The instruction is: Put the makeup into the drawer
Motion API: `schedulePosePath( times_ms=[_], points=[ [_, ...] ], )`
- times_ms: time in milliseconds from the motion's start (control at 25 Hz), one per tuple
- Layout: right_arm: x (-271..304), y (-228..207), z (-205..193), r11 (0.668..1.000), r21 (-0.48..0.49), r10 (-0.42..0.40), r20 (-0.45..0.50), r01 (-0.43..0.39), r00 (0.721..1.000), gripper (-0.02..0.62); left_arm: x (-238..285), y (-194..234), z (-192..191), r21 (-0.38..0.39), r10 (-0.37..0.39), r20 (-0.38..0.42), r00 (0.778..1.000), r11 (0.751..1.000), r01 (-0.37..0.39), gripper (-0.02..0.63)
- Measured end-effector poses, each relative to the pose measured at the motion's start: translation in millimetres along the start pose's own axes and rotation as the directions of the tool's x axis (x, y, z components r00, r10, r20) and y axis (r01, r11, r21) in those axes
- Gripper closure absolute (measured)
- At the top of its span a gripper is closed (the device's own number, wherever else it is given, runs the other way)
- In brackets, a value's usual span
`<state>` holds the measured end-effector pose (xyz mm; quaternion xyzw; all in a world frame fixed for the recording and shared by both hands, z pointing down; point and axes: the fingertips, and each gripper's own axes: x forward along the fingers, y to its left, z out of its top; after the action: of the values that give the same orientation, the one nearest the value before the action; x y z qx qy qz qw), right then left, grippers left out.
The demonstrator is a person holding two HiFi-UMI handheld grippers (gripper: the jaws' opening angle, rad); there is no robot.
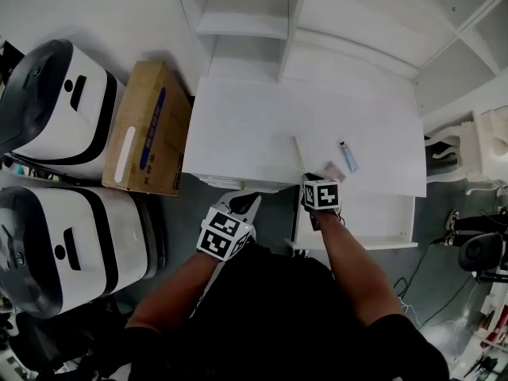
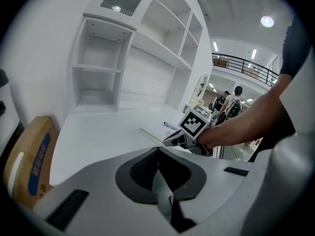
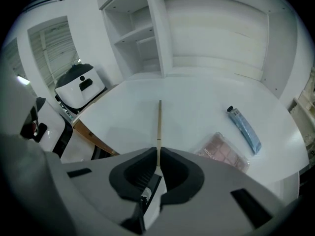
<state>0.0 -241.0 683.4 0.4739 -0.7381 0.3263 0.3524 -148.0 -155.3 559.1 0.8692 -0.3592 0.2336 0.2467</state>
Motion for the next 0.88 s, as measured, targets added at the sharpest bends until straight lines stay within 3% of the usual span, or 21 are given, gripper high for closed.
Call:
schedulePosePath(
  times_ms=[440, 880],
  points=[
    [-49, 4, 6, 0.990, -0.049, 0.134, 0.075, -0.131, 0.988, 0.551, 10, -33, 1, -0.044, 0.064, 0.013, 0.998, 0.997, -0.063, 0.595],
    [-103, -19, -21, 0.970, -0.167, 0.200, 0.117, -0.179, 0.973, 0.551, 45, -77, 16, -0.027, 0.034, 0.005, 0.999, 0.999, -0.034, 0.595]
  ],
)
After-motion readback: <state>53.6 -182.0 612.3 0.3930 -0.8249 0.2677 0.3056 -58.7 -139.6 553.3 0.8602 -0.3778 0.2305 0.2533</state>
